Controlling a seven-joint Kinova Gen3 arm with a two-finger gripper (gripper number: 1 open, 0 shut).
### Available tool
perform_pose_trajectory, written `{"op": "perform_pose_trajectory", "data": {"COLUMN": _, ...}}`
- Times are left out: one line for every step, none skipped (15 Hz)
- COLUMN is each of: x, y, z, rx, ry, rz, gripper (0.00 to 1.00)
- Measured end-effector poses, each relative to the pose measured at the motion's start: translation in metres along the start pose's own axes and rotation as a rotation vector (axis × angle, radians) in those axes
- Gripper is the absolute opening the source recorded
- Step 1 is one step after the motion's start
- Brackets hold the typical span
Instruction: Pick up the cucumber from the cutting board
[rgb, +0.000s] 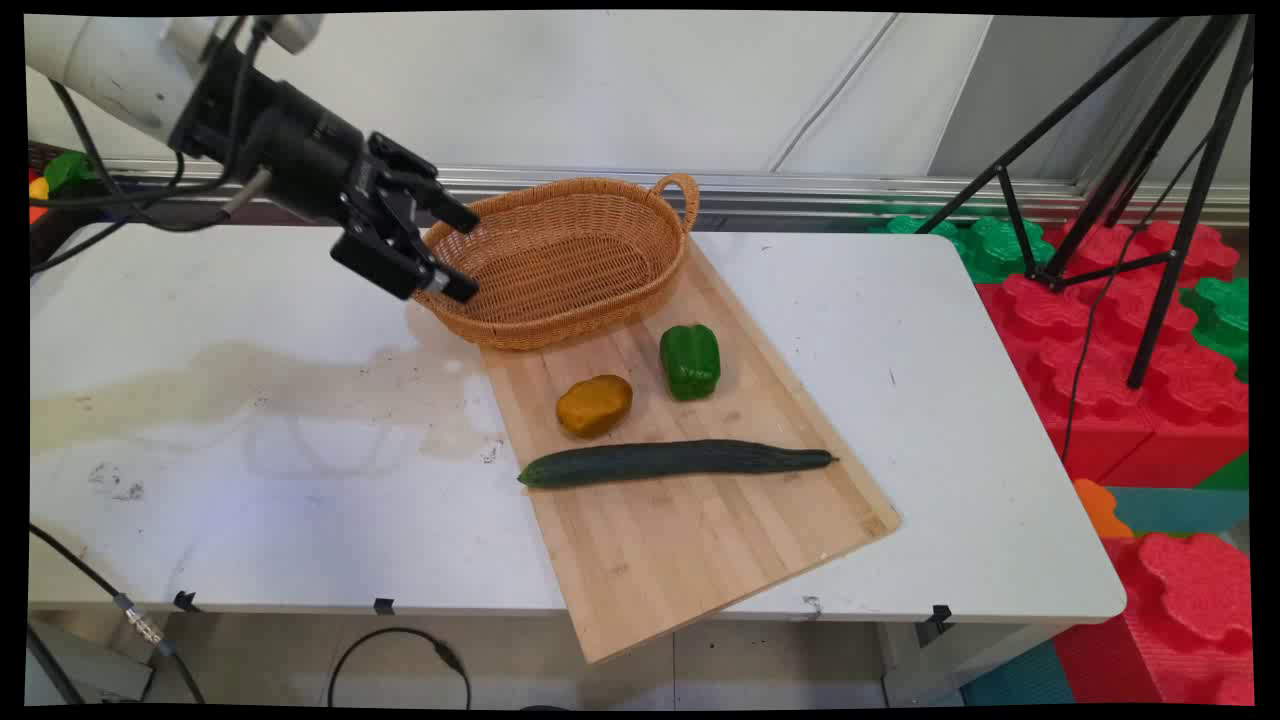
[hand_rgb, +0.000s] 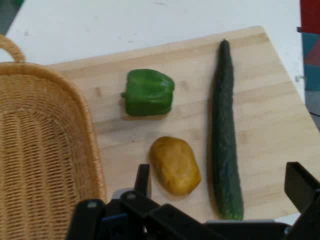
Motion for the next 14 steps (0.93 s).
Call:
{"op": "perform_pose_trajectory", "data": {"x": 0.003, "y": 0.004, "z": 0.006, "rx": -0.011, "ry": -0.008, "rz": 0.002, "gripper": 1.00}}
{"op": "perform_pose_trajectory", "data": {"x": 0.006, "y": 0.009, "z": 0.012, "rx": -0.022, "ry": -0.015, "rz": 0.004, "gripper": 1.00}}
{"op": "perform_pose_trajectory", "data": {"x": 0.009, "y": 0.013, "z": 0.019, "rx": -0.032, "ry": -0.022, "rz": 0.005, "gripper": 1.00}}
{"op": "perform_pose_trajectory", "data": {"x": 0.011, "y": 0.015, "z": 0.024, "rx": -0.037, "ry": -0.025, "rz": 0.005, "gripper": 1.00}}
{"op": "perform_pose_trajectory", "data": {"x": 0.014, "y": 0.019, "z": 0.032, "rx": -0.045, "ry": -0.033, "rz": 0.007, "gripper": 1.00}}
{"op": "perform_pose_trajectory", "data": {"x": 0.017, "y": 0.024, "z": 0.042, "rx": -0.054, "ry": -0.043, "rz": 0.012, "gripper": 1.00}}
{"op": "perform_pose_trajectory", "data": {"x": 0.020, "y": 0.028, "z": 0.053, "rx": -0.062, "ry": -0.053, "rz": 0.019, "gripper": 1.00}}
{"op": "perform_pose_trajectory", "data": {"x": 0.021, "y": 0.032, "z": 0.063, "rx": -0.071, "ry": -0.065, "rz": 0.027, "gripper": 1.00}}
{"op": "perform_pose_trajectory", "data": {"x": 0.023, "y": 0.036, "z": 0.076, "rx": -0.079, "ry": -0.076, "rz": 0.039, "gripper": 1.00}}
{"op": "perform_pose_trajectory", "data": {"x": 0.024, "y": 0.039, "z": 0.089, "rx": -0.086, "ry": -0.087, "rz": 0.050, "gripper": 1.00}}
{"op": "perform_pose_trajectory", "data": {"x": 0.025, "y": 0.041, "z": 0.101, "rx": -0.092, "ry": -0.097, "rz": 0.061, "gripper": 1.00}}
{"op": "perform_pose_trajectory", "data": {"x": 0.025, "y": 0.042, "z": 0.108, "rx": -0.094, "ry": -0.103, "rz": 0.067, "gripper": 1.00}}
{"op": "perform_pose_trajectory", "data": {"x": 0.026, "y": 0.043, "z": 0.120, "rx": -0.099, "ry": -0.113, "rz": 0.077, "gripper": 1.00}}
{"op": "perform_pose_trajectory", "data": {"x": 0.026, "y": 0.045, "z": 0.134, "rx": -0.103, "ry": -0.124, "rz": 0.088, "gripper": 1.00}}
